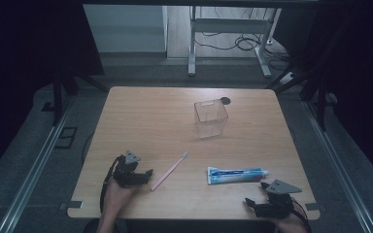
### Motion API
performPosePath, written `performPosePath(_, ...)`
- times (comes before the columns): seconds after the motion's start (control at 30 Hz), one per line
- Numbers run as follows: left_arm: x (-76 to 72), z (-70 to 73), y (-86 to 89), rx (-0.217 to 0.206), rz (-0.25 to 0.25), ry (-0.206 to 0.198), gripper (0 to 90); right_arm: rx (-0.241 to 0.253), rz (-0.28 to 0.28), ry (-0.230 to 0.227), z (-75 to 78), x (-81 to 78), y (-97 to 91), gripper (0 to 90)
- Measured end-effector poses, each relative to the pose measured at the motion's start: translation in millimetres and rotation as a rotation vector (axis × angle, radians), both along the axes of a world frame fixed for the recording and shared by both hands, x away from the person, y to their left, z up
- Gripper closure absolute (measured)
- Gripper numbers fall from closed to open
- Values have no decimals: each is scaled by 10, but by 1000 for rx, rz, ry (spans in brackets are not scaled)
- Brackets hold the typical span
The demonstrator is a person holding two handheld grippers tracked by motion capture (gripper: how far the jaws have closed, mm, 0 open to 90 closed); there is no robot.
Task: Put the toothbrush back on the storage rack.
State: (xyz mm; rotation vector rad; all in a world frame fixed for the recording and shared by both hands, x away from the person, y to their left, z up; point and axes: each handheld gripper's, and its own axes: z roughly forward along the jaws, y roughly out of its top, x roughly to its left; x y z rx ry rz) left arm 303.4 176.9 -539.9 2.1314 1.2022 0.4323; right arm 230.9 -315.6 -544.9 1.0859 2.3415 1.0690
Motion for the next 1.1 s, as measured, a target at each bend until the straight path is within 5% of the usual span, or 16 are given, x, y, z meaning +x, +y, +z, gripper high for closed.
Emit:
performPosePath(0.43,-31,170,-64,-40,-65,2,349,2,-3,-1,-2,3,1,125)
performPosePath(1.1,57,353,-295,23,-197,127,413,3,-5,-2,-3,5,1,125)
